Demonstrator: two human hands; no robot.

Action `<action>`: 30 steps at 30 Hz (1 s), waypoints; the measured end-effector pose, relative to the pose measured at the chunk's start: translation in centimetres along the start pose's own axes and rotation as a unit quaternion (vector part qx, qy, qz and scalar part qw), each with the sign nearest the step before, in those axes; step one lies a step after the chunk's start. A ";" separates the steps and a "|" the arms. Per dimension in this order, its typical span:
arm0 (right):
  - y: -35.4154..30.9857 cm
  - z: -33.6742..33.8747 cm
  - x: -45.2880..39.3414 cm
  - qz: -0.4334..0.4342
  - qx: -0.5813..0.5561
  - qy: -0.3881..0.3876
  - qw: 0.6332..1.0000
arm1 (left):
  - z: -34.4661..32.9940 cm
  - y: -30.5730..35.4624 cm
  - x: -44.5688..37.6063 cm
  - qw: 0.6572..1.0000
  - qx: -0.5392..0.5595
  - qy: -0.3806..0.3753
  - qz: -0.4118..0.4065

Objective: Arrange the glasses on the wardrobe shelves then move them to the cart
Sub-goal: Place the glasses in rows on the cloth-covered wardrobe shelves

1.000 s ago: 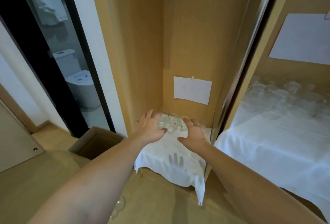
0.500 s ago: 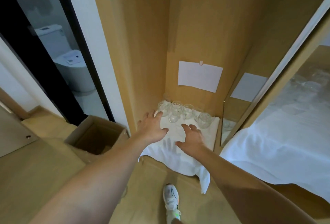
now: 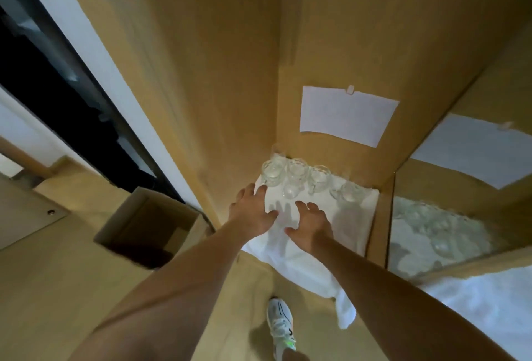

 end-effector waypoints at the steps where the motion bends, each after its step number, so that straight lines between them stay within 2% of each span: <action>1: 0.0 -0.1 -1.3 0.003 -0.003 -0.003 1.000 | 0.0 -0.2 -1.2 1.000 0.001 -0.001 0.006; 7: -0.3 -0.6 -7.3 0.009 -0.013 0.002 1.000 | -0.5 -1.5 -6.4 0.999 0.027 -0.008 0.037; 15: 1.5 -3.5 -13.3 -0.031 -0.039 -0.034 0.998 | -3.8 -3.6 -12.4 0.996 0.069 -0.030 0.043; 21: 3.5 -4.4 -17.1 -0.077 -0.106 -0.009 0.991 | -5.6 -5.4 -16.6 0.986 0.142 -0.015 0.082; 25: 4.9 -5.0 -19.3 -0.106 -0.153 0.034 0.982 | -7.3 -6.7 -19.9 0.974 0.189 -0.017 0.124; 30: 6.5 -8.0 -22.8 -0.146 -0.196 0.033 0.969 | -10.5 -8.5 -23.5 0.966 0.203 -0.034 0.157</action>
Point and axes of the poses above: each hand's wrist, its own x-axis away from the middle knuckle, its own z-axis out of the back of the hand, y = z × x, the point moved 10 cm from there along -x, towards the middle knuckle, and after that the axes turned 2 degrees about -y, right-handed, at the moved point
